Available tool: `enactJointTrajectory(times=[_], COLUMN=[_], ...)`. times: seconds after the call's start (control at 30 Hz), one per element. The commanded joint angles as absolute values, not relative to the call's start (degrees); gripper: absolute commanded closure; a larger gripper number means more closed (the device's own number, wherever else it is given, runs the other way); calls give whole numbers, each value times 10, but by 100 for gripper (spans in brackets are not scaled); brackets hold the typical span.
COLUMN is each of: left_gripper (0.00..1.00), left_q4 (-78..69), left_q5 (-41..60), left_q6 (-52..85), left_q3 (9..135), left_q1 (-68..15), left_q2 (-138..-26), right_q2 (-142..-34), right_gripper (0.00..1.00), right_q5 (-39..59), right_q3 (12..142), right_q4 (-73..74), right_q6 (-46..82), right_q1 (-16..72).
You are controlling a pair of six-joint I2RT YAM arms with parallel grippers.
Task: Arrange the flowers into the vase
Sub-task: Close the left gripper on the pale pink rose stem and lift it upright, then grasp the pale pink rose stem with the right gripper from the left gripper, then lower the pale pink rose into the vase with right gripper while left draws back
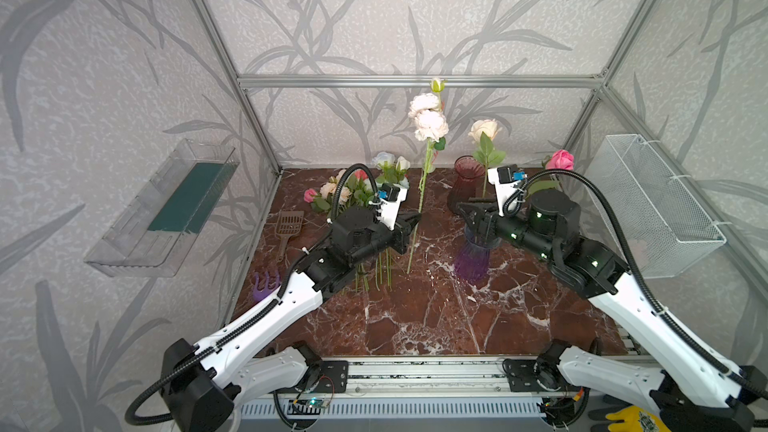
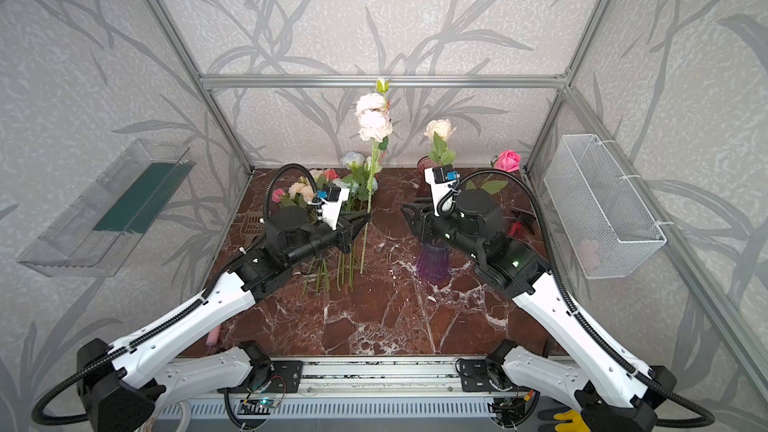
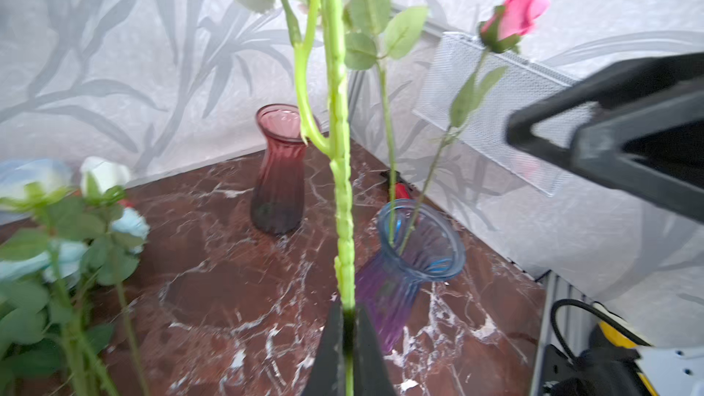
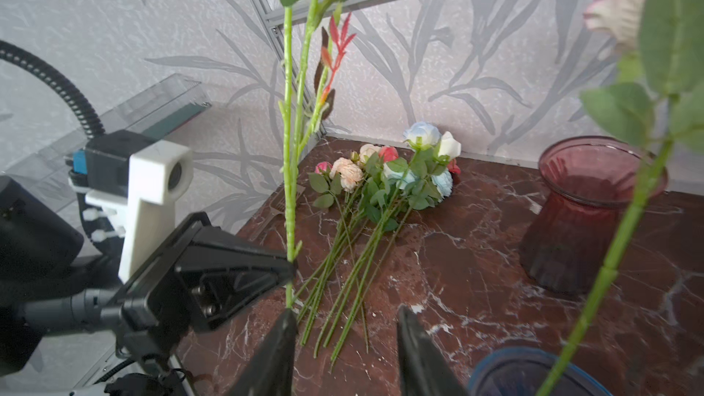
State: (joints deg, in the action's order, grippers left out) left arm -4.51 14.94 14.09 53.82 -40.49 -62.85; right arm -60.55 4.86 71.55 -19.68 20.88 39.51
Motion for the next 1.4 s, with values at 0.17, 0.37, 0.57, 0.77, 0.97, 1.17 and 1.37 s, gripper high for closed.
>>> enactJointTrajectory(times=[0.17, 0.37, 0.57, 0.77, 0.97, 1.17, 1.37], left_gripper=[100, 100, 100, 100, 99, 28, 24], left_q4=[-87, -83, -81, -80, -76, -75, -97], left_q5=[179, 176, 173, 167, 158, 90, -86], left_q6=[134, 137, 137, 135, 138, 143, 144], left_q3=[535, 539, 539, 539, 541, 534, 501], left_q1=[-426, -427, -427, -427, -427, -427, -427], left_q2=[-617, -620, -621, -620, -626, -613, -570], right_q2=[-675, -686, -700, -713, -701, -678, -612], right_gripper=[56, 61, 66, 75, 96, 99, 99], right_q5=[110, 111, 123, 134, 124, 80, -4], right_q3=[749, 747, 742, 730, 727, 737, 749], right_q4=[-100, -95, -84, -68, -68, -103, -151], right_q6=[251, 257, 270, 284, 280, 240, 176], right_q1=[409, 412, 412, 417, 419, 422, 422])
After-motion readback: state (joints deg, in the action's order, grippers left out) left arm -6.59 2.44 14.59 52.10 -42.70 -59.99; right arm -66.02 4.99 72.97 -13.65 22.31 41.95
